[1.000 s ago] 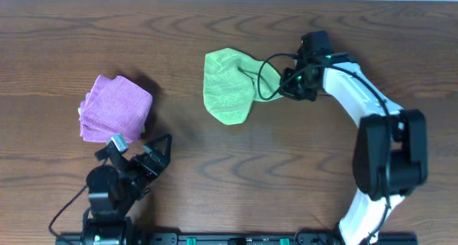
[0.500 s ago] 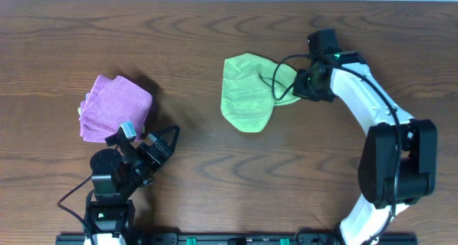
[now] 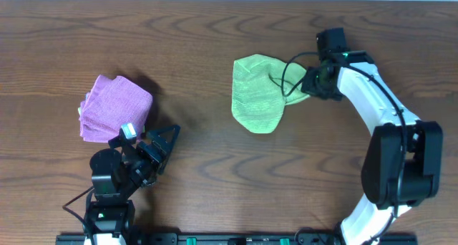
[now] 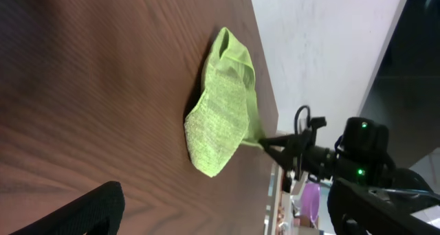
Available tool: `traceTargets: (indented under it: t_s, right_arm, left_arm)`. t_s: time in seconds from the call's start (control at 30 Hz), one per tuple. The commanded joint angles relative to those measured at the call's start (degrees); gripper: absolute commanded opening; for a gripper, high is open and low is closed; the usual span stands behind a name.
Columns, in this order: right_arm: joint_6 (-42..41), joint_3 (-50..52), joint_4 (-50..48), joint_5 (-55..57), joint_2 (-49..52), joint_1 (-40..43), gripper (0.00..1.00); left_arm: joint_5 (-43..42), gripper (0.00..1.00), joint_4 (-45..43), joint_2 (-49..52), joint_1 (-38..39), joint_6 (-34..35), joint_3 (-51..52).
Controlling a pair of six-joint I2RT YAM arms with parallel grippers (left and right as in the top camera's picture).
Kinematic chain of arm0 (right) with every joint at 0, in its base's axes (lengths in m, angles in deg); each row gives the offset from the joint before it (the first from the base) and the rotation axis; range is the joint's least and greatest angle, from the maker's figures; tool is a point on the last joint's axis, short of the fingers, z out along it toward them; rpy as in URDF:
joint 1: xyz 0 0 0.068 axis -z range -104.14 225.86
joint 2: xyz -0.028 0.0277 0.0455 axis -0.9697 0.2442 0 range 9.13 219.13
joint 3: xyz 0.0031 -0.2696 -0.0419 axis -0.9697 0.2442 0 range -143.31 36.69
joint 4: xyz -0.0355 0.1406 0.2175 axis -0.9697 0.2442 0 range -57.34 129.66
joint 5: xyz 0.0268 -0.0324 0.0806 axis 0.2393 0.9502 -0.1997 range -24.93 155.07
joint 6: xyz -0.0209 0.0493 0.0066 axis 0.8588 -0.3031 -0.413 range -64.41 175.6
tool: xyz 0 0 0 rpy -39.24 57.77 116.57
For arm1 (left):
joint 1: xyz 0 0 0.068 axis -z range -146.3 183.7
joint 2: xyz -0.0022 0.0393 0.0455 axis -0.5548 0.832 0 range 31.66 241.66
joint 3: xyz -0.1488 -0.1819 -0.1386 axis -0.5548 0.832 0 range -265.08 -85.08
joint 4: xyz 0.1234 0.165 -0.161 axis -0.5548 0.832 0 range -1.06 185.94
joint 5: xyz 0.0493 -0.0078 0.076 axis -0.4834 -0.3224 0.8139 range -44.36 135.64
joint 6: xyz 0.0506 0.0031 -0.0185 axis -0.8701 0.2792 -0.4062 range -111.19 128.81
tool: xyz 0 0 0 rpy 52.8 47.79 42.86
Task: Fold the cloth
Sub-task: 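Lift the green cloth corner with the right gripper, letting it hang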
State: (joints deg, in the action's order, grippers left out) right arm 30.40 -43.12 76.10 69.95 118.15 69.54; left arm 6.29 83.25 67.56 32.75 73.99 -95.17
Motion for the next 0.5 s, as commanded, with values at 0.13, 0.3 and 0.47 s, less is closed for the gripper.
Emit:
traceTargets:
  t_s: [0.13, 0.3, 0.47]
  right_arm:
    - [2.6, -5.8, -9.2, 2.7, -2.6, 0.0, 0.01]
    - [3.2, -6.7, -18.3, 2.8, -2.5, -0.9, 0.01]
    - [5.3, -6.7, -25.0, 3.4, -0.1, -3.3, 0.01]
  left_arm:
    - [-4.2, 0.96, 3.1, 0.1, 0.3, -0.3, -0.9]
    - [-4.4, 0.96, 4.0, 0.1, 0.3, -0.5, -0.9]
    - [-5.3, 0.96, 4.0, 0.1, 0.3, -0.5, -0.9]
